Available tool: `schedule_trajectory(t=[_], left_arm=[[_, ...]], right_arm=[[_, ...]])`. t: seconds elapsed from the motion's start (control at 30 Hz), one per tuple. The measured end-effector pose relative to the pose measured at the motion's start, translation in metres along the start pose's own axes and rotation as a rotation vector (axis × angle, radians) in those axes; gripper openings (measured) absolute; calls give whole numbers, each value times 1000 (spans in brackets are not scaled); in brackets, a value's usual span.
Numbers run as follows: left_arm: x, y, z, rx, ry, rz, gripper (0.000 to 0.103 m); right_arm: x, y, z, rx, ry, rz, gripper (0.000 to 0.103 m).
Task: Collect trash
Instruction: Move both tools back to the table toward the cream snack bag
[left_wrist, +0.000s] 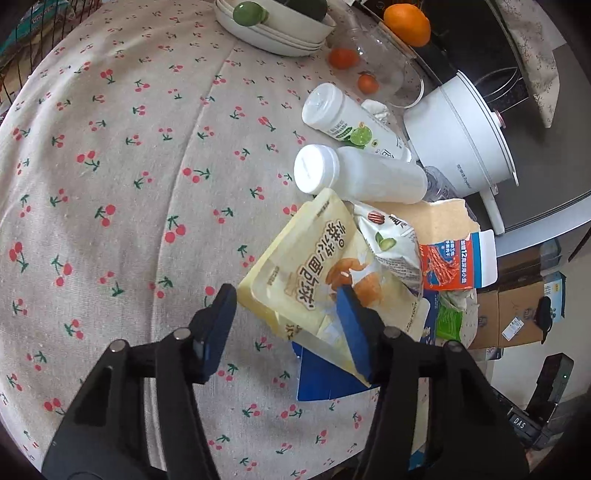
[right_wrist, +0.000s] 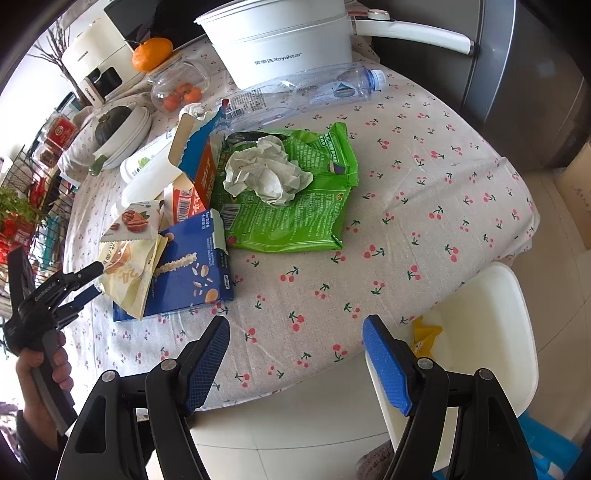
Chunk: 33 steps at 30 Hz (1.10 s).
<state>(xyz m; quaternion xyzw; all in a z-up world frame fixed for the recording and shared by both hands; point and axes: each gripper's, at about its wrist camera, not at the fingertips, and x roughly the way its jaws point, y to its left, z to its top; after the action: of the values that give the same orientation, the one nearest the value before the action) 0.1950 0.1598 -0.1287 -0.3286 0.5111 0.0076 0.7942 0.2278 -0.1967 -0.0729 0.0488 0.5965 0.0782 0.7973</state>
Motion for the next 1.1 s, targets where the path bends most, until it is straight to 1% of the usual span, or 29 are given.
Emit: schedule_trajectory(t=[0.03,0.07,0.1,0.2,0.3,0.4,0.43,0.47,0.5,0.53,0.57,0.6,0.63,0.77,0.83,0.87,0.93,1.0,1.1], left_arm=[[1,0,1,-8,-3,-2,38],[1,-1,2,-6,-3,-2,29],[1,-3,1,5,-2,-2,11],[-5,-12,0,56,-18,11,0],[-16,-21,-2,122,-36,36,0],[-29,-22,-4,155,-22,39,0],[-32,-23,-5,172,-7,38,4],[-35,-23,-5,191,8,46,10],[-38,-24,-7,215,17,58,35],[-40,-23,-10,247,24,72,66],[-44,-23,-13,279,17,90,75],[-47,-23,-16,320,19,102,78],[-47,-22,-21,360,39,111,79],[-45,-20,-42,493,106,159,80],[-44,-24,-55,560,123,173,81],[-44,-27,-61,589,128,174,82],[-45,-34,-72,655,123,188,91],[-40,-38,-79,706,127,217,95],[-26,-36,-84,740,153,295,95]], right_arm=[[1,2,1,1,2,0,76],[3,3,1,2,4,0,76],[4,5,2,5,5,0,76],[8,8,4,15,6,1,76],[11,12,6,22,4,1,76],[14,18,6,21,5,-1,76],[15,20,6,19,8,-1,76],[16,22,5,15,11,0,76],[17,24,5,9,14,0,76],[18,26,5,2,16,0,76],[18,27,4,-5,17,-2,76],[19,28,3,-11,18,-4,76],[19,29,3,-16,20,-6,76],[20,30,0,-28,26,-12,76],[21,30,-1,-35,29,-19,76],[22,30,-2,-38,31,-22,76],[22,31,-4,-41,33,-26,76],[24,31,-5,-41,36,-26,76],[26,31,-7,-37,45,-21,76]])
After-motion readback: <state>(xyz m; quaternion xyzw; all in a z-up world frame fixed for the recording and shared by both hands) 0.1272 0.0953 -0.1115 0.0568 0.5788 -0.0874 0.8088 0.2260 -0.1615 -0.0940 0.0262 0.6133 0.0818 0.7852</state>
